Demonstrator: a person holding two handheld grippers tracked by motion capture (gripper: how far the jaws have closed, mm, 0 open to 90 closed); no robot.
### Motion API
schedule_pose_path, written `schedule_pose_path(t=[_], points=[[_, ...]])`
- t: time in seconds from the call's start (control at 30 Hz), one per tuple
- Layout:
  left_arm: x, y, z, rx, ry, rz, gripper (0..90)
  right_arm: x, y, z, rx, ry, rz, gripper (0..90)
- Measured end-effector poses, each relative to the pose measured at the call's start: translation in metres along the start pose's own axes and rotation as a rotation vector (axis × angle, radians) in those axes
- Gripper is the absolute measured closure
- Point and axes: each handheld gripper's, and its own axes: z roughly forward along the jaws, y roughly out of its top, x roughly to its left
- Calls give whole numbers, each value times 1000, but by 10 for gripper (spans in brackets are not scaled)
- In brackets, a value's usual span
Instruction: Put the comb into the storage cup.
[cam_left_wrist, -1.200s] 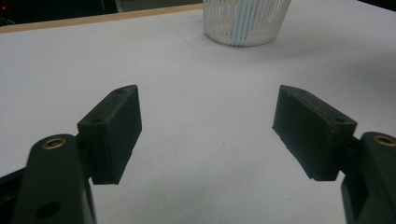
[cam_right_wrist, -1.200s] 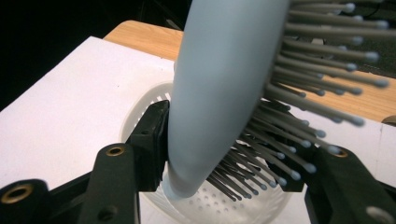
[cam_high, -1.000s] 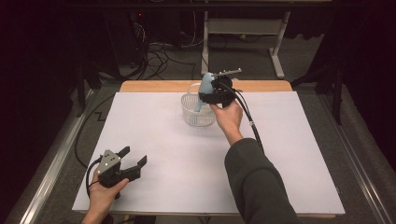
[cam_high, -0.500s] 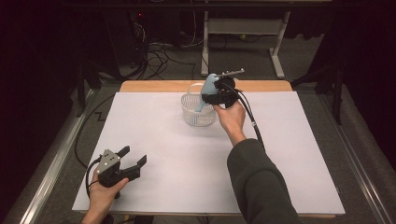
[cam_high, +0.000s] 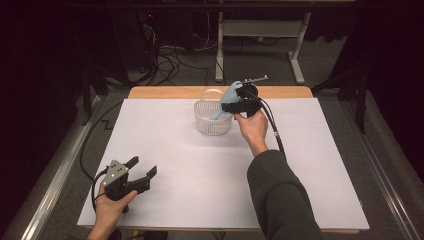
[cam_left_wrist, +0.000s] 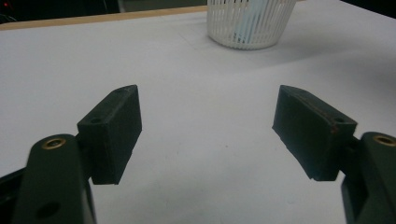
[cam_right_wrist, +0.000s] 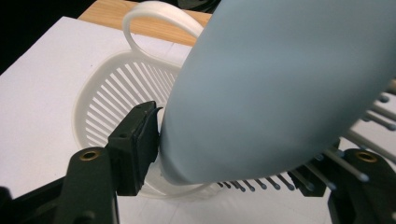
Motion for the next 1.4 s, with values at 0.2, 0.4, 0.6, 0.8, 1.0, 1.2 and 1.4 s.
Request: schedule_pose_path(t=[0.2, 0.4, 0.6, 0.8, 1.0, 1.2, 1.4], points=[[-1, 0, 0, -3, -7, -1, 246, -5, -3, -1, -4, 8, 18, 341], [-2, 0, 0, 0, -8, 6, 246, -6, -7, -3, -7, 13, 21, 338], [-2, 0, 0, -4, -5, 9, 246, -7, -9, -4, 2, 21, 7, 336], [-2, 0, -1, -4, -7, 7, 244, -9, -11, -7, -8, 27, 4, 338], [-2, 0, 0, -2, -6, 15, 244, -8, -12, -8, -8, 25, -2, 340], [-2, 0, 1, -5, -7, 3, 243, -8, -14, -11, -9, 30, -8, 341], [-2, 0, 0, -6, -4, 4, 244, -10, -17, -14, -20, 32, -13, 347]])
